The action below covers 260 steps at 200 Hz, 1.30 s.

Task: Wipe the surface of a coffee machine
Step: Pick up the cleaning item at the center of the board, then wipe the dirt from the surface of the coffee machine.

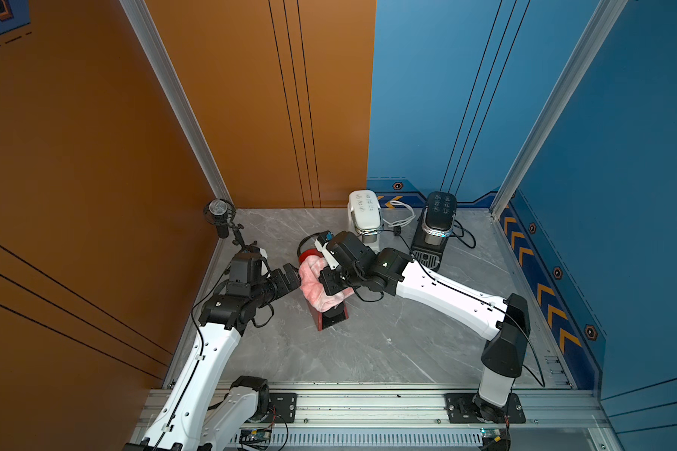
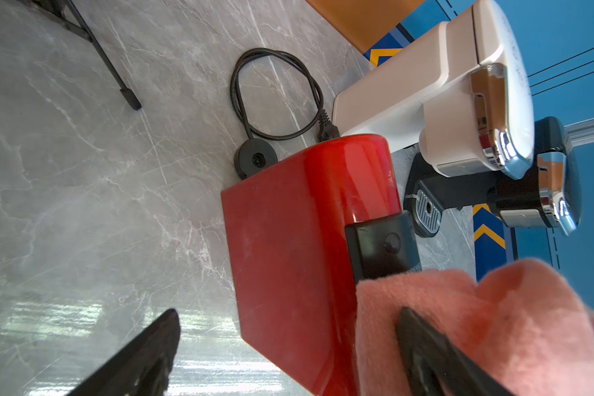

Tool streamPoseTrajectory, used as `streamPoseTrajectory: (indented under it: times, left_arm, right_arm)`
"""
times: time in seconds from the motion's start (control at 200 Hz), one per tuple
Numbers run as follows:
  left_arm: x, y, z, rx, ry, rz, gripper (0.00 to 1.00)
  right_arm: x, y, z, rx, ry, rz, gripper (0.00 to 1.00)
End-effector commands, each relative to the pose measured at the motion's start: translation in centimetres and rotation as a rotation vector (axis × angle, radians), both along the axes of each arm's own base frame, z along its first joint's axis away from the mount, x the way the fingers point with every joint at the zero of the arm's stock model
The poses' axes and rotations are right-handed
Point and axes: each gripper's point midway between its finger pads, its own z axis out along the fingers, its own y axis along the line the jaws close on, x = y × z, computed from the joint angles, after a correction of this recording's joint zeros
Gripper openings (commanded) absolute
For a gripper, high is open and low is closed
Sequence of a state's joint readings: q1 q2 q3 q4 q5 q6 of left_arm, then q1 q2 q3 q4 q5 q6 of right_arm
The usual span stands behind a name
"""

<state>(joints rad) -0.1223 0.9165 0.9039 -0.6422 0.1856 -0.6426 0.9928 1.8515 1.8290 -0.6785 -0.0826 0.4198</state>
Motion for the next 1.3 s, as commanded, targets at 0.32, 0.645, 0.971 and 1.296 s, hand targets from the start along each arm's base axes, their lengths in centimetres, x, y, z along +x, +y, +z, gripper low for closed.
streamPoseTrajectory:
  times: [0.32, 0.645, 0.971, 1.296]
  left_arm:
    - [-0.3, 0.0, -1.3, 0.004, 0.031, 0.013, 0.99]
    - [-0.2, -0.5, -1.7, 0.001, 0.051, 0.007, 0.99]
    - [-0.1, -1.1, -0.3, -0.022, 0.021, -0.004, 0.99]
    - [1.1, -1.9, -1.7, 0.024, 0.079, 0.003, 0.99]
  right_arm:
    - [7.2, 2.4, -4.8, -0.012, 0.118, -0.005, 0.0]
    - [4.1, -1.1, -4.9, -0.018, 0.138, -0.012, 0.0]
    - [-1.5, -4.2, -5.6, 0.054, 0.23, -0.017, 0.0]
    - [5.7, -4.6, -6.9, 0.145, 0.265, -0.11, 0.0]
